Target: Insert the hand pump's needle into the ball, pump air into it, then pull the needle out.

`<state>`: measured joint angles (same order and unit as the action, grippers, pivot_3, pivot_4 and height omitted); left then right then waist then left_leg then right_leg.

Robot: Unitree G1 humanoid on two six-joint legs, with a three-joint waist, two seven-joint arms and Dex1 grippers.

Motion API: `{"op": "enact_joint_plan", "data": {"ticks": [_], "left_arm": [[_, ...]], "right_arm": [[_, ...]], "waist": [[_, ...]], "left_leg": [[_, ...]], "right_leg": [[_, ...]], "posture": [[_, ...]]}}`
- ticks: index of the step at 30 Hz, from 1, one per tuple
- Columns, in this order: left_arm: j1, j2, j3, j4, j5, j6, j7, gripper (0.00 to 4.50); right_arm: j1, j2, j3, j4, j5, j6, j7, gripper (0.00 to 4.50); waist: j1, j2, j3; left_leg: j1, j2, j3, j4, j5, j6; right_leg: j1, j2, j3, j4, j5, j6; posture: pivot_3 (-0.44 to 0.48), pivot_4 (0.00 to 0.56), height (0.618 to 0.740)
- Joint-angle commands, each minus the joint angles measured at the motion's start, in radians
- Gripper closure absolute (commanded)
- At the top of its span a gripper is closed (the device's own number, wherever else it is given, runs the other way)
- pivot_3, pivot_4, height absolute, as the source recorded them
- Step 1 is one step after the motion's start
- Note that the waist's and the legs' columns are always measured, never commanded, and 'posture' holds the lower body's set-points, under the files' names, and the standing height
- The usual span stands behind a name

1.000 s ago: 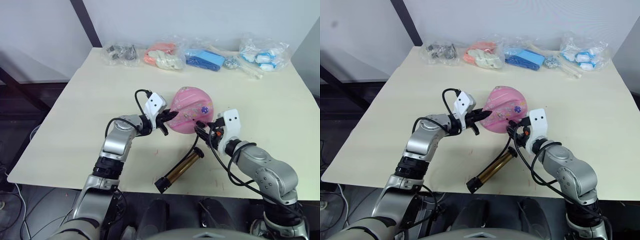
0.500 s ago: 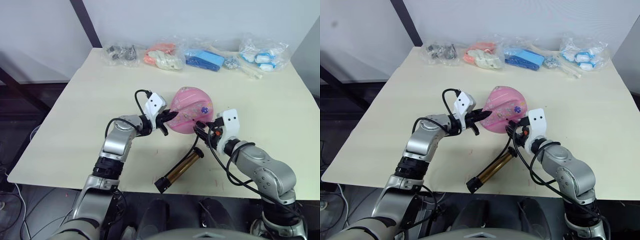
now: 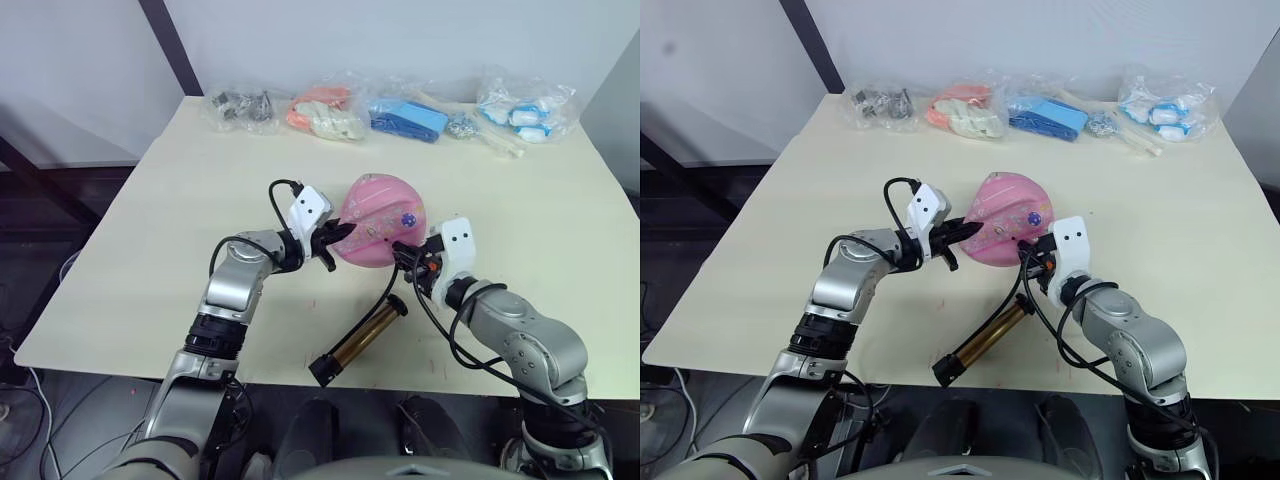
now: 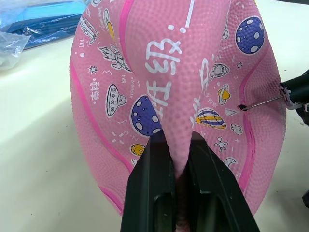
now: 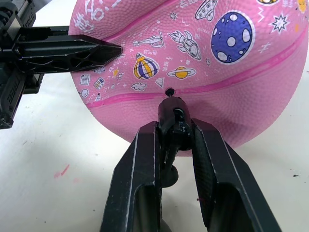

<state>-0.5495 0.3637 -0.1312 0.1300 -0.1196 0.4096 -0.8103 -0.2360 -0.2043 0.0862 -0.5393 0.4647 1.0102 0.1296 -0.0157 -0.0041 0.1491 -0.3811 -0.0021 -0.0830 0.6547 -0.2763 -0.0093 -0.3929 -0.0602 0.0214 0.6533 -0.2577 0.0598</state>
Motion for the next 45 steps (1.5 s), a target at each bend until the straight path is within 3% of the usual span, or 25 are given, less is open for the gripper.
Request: {"op": "enact_joint_plan", "data": {"ticks": [1,15,24,45], "left_arm": [[0.034,-0.004,-0.072,0.033,0.014,0.040,-0.028,4.50],[0.050,-0.010,-0.078,0.011,-0.001,0.051,-0.041,4.50],[0.053,-0.020,-0.077,0.000,-0.029,0.077,-0.046,4.50],[0.067,-0.059,-0.081,-0.049,-0.064,0.183,-0.022,4.50]], "right_arm": [[-0.083,-0.064,0.046,-0.031,-0.027,0.058,0.020,4.16],[-0.331,-0.275,0.225,-0.054,-0.047,0.302,0.124,4.16],[-0.481,-0.377,0.410,-0.005,-0.114,0.310,0.206,4.16],[-0.664,-0.388,0.651,0.160,-0.262,0.238,0.407,4.16]], "waist": [[0.000,0.000,0.000],[-0.001,-0.001,-0.001],[-0.001,-0.001,-0.001],[-0.004,-0.003,-0.007]], "left_leg": [[0.000,0.000,0.000,0.000,0.000,0.000],[0.000,0.000,0.000,0.000,0.000,0.000],[0.000,0.000,0.000,0.001,0.000,0.000],[0.002,0.000,0.000,0.001,0.000,0.000]], "right_leg": [[0.000,0.000,0.000,0.000,0.000,0.000],[0.000,0.000,0.000,0.001,0.000,0.000],[0.000,0.000,0.000,0.001,0.000,0.000],[0.001,0.000,0.000,0.001,0.000,0.000]], "posture": [[0.000,0.150,0.740],[0.000,0.150,0.740],[0.000,0.150,0.740],[0.000,0.150,0.740]]}}
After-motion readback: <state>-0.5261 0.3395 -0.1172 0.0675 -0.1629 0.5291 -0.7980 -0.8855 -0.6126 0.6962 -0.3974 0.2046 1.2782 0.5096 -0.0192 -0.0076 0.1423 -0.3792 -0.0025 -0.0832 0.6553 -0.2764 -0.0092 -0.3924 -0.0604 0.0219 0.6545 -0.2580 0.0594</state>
